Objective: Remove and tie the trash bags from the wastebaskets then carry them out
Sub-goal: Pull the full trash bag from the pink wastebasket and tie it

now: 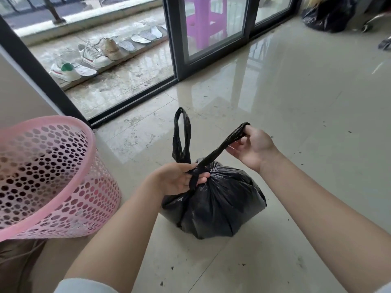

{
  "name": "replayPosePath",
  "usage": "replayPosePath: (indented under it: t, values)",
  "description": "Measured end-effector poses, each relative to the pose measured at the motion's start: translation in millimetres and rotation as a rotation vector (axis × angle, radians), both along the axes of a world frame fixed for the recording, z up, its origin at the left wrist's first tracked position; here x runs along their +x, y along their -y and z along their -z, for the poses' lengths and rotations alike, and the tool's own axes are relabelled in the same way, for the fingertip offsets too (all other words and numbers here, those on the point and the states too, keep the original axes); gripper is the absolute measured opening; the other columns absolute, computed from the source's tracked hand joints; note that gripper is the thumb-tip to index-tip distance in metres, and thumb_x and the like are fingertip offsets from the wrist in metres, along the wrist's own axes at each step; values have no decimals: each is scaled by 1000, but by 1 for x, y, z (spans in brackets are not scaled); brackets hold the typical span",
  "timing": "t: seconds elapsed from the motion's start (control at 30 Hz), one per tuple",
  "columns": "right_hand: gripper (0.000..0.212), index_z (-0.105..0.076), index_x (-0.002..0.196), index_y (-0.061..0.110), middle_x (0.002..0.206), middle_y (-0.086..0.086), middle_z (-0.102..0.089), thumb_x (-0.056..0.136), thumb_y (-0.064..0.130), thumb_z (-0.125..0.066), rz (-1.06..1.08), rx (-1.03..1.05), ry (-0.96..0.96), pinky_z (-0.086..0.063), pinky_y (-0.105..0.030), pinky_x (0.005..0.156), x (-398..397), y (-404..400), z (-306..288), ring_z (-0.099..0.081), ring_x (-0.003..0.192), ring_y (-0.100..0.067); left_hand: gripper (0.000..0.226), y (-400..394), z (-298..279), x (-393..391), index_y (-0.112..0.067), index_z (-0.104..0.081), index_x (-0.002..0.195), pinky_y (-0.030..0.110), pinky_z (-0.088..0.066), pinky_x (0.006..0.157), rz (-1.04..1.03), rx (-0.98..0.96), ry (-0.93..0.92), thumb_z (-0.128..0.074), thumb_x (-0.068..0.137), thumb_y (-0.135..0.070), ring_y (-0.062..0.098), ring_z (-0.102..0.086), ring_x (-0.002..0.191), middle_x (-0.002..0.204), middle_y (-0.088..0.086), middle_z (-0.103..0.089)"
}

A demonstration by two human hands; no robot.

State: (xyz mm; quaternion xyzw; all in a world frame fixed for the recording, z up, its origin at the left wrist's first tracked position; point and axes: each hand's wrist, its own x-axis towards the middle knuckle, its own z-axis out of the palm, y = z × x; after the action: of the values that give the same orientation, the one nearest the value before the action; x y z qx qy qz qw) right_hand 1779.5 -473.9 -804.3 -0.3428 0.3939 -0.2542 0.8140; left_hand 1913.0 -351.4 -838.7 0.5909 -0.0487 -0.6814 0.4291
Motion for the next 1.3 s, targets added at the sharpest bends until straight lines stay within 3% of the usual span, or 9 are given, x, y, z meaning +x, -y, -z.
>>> replayPosePath:
  t: [0.27,0.43,0.63,0.73,0.9,1.03,1.13,1.2,1.3]
  values:
    - [38,-33,57,16,33,3,-37,94,18,-24,-364,179,-151,-42,-31,68,-17,-17,29,-46,34,-13,39,-3,7,7,-15,-57,76,20,-34,54,-314,-22,-50,-30,95,5,7,-61,32,43,-2,-67]
    - [30,-34,62,16,38,2,-42,90,12,-26,-387,143,-282,-38,-31,66,-33,-5,39,-51,47,-16,39,-15,16,5,-16,-43,61,18,-33,56,-63,13,72,-43,91,9,1,-60,44,46,-9,-64]
    - [26,-53,79,7,65,-2,-48,85,-9,-32,-425,-499,-547,-38,-20,61,-27,-7,35,-47,67,-17,47,-16,16,-4,-15,-31,56,9,-43,42,176,-105,383,-51,83,17,-6,-58,46,63,0,-46]
    - [38,-55,118,10,110,1,-58,83,-4,-47,-753,-1037,-683,-37,-22,97,-23,-9,25,-48,112,-11,49,-16,19,-4,-15,-32,54,15,-50,64,236,-167,443,-54,80,20,1,-59,56,54,-4,-44]
    - [50,-45,136,20,135,4,-53,87,15,-54,-1069,-1106,-714,-32,-22,105,-11,-27,27,-46,126,-13,51,-14,9,-13,-17,-27,52,12,-41,57,259,-241,663,-56,78,17,-1,-50,47,50,-6,-43]
    - [28,-57,117,9,120,-9,-61,92,19,-48,-980,-1185,-815,-36,-36,101,6,-33,26,-52,115,-25,52,-4,15,-14,-20,-25,46,26,-23,54,-142,-200,972,-51,72,17,15,-29,55,53,-2,-29]
    - [26,-57,111,6,115,-9,-63,94,19,-44,-916,-1241,-813,-34,-43,105,16,-42,27,-51,114,-26,21,1,11,-16,-4,-54,73,28,-25,59,-272,-180,1289,-43,75,13,24,-38,68,69,7,-43]
    - [26,-57,111,6,115,-7,-63,94,19,-42,-893,-1272,-807,-33,-43,106,19,-47,30,-50,115,-25,29,2,8,-18,2,-50,106,31,-32,70,-288,-120,1356,-41,80,9,31,-48,84,93,17,-52]
    - [26,-57,114,10,118,-6,-63,95,19,-41,-874,-1264,-829,-31,-42,107,18,-47,34,-49,118,-26,33,2,15,-17,-3,-50,113,35,-40,78,-152,-19,1354,-41,82,4,35,-56,96,102,19,-60]
